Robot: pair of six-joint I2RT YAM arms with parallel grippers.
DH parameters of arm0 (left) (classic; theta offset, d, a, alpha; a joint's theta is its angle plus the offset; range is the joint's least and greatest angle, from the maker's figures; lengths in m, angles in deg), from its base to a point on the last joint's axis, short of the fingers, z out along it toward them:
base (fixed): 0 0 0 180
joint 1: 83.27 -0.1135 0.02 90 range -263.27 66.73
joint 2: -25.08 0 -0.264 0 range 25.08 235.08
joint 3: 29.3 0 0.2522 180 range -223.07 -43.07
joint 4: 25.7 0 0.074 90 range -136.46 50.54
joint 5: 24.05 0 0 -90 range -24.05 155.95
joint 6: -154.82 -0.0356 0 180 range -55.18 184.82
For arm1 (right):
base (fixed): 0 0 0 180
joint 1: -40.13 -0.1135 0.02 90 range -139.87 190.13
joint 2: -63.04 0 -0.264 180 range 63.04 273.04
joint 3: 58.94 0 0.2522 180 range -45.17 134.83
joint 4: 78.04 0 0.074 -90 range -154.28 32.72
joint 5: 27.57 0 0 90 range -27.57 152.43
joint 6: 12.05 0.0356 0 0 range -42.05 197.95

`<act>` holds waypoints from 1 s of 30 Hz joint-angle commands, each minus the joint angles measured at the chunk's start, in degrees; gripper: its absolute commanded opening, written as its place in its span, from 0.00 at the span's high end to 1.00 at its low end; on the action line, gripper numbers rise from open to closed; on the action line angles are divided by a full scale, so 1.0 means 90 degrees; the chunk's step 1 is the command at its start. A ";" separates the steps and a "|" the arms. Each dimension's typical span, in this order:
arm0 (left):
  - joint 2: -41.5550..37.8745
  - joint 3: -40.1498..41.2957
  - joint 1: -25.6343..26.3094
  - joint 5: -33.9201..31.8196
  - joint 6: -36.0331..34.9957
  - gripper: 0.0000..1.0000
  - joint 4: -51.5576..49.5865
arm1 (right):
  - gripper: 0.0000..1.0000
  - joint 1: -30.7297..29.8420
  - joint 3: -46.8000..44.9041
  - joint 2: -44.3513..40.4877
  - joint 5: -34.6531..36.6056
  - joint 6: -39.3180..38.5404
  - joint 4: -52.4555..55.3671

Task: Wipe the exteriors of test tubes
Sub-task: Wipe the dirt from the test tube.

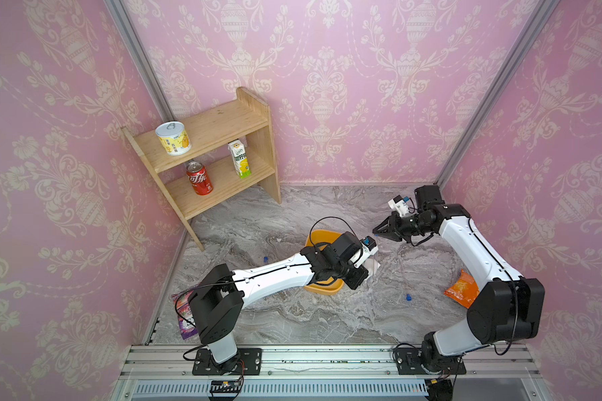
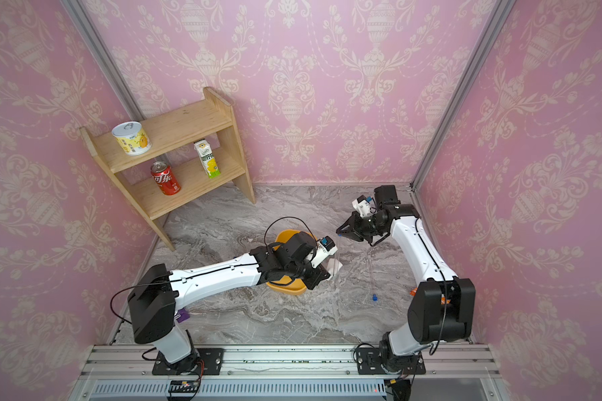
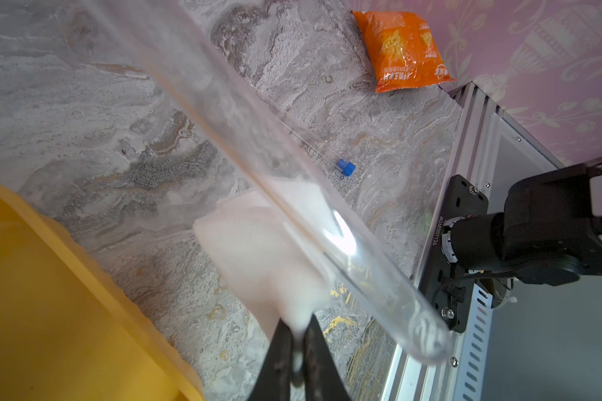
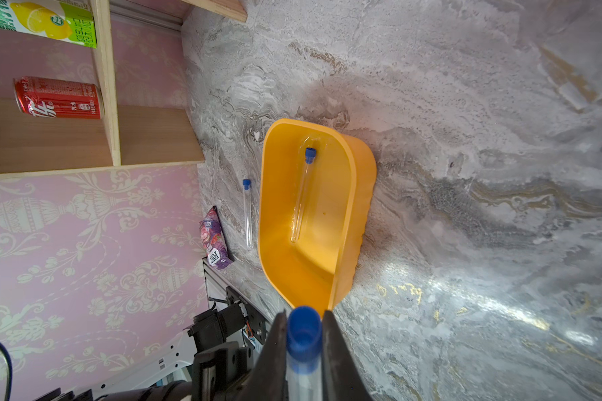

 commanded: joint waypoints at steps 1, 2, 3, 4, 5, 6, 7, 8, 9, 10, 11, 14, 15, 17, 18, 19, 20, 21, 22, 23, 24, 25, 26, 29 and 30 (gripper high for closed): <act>-0.0278 0.0095 -0.0097 0.0222 -0.0116 0.89 0.0399 | 0.92 0.0000 -0.0103 -0.0215 -0.0132 -0.0215 0.0231; -0.0283 0.0090 -0.0108 0.0232 -0.0104 0.89 0.0449 | 0.92 0.0000 -0.0113 -0.0216 -0.0138 -0.0234 0.0254; -0.0283 0.0090 -0.0117 0.0245 -0.0096 0.89 0.0497 | 0.92 0.0000 -0.0128 -0.0231 -0.0124 -0.0242 0.0261; -0.0275 0.0081 -0.0128 0.0258 -0.0084 0.89 0.0530 | 0.92 0.0000 -0.0138 -0.0250 -0.0119 -0.0252 0.0267; -0.0265 0.0062 -0.0143 0.0274 -0.0073 0.89 0.0550 | 0.92 -0.0001 -0.0151 -0.0253 -0.0119 -0.0255 0.0281; -0.0246 0.0042 -0.0157 0.0292 -0.0072 0.90 0.0562 | 0.92 0.0003 -0.0144 -0.0260 -0.0118 -0.0264 0.0293; -0.0220 0.0022 -0.0176 0.0316 -0.0063 0.90 0.0576 | 0.92 0.0000 -0.0148 -0.0267 -0.0116 -0.0273 0.0312; -0.0206 -0.0002 -0.0199 0.0348 -0.0046 0.90 0.0600 | 0.92 0.0000 -0.0159 -0.0280 -0.0127 -0.0281 0.0323; -0.0196 -0.0016 -0.0233 0.0390 -0.0029 0.89 0.0641 | 0.92 0.0000 -0.0160 -0.0279 -0.0129 -0.0284 0.0330; -0.0186 -0.0034 -0.0268 0.0437 0.0000 0.90 0.0678 | 0.92 0.0001 -0.0179 -0.0298 -0.0127 -0.0298 0.0335; -0.0176 -0.0046 -0.0299 0.0456 0.0015 0.90 0.0716 | 0.92 0.0001 -0.0197 -0.0307 -0.0129 -0.0312 0.0351; -0.0130 -0.0146 -0.0403 0.0496 0.0016 0.89 0.0762 | 0.92 -0.0002 -0.0254 -0.0346 -0.0138 -0.0323 0.0350; -0.0101 -0.0180 -0.0434 0.0524 0.0016 0.90 0.0760 | 0.92 0.0000 -0.0262 -0.0362 -0.0142 -0.0326 0.0362; -0.0036 -0.0273 -0.0513 0.0602 0.0013 0.90 0.0773 | 0.92 -0.0001 -0.0303 -0.0387 -0.0172 -0.0335 0.0363; 0.0004 -0.0322 -0.0551 0.0649 0.0016 0.90 0.0785 | 0.92 0.0005 -0.0321 -0.0398 -0.0189 -0.0333 0.0362; 0.0059 -0.0382 -0.0582 0.0692 0.0016 0.89 0.0778 | 0.92 -0.0005 -0.0336 -0.0421 -0.0213 -0.0333 0.0364; 0.0099 -0.0433 -0.0604 0.0724 0.0016 0.90 0.0787 | 0.92 -0.0005 -0.0352 -0.0440 -0.0232 -0.0333 0.0362; 0.0148 -0.0489 -0.0626 0.0773 0.0016 0.89 0.0799 | 0.92 -0.0006 -0.0370 -0.0459 -0.0258 -0.0341 0.0376; 0.0203 -0.0545 -0.0641 0.0815 0.0020 0.90 0.0807 | 0.92 -0.0005 -0.0392 -0.0475 -0.0261 -0.0342 0.0381; 0.0254 -0.0598 -0.0646 0.0847 0.0026 0.89 0.0811 | 0.92 -0.0010 -0.0405 -0.0497 -0.0273 -0.0342 0.0393; 0.0310 -0.0663 -0.0655 0.0878 0.0017 0.90 0.0798 | 0.92 -0.0010 -0.0420 -0.0508 -0.0279 -0.0352 0.0403; 0.0351 -0.0723 -0.0651 0.0910 0.0016 0.90 0.0791 | 0.92 -0.0010 -0.0425 -0.0517 -0.0292 -0.0362 0.0413; 0.0396 -0.0771 -0.0648 0.0937 0.0016 0.90 0.0796 | 0.92 -0.0010 -0.0425 -0.0527 -0.0294 -0.0371 0.0431; 0.0534 -0.0899 -0.0656 0.0975 0.0020 0.90 0.0793 | 0.92 -0.0010 -0.0435 -0.0561 -0.0294 -0.0391 0.0469; 0.0570 -0.0932 -0.0661 0.0996 0.0026 0.90 0.0782 | 0.92 -0.0010 -0.0434 -0.0566 -0.0266 -0.0391 0.0480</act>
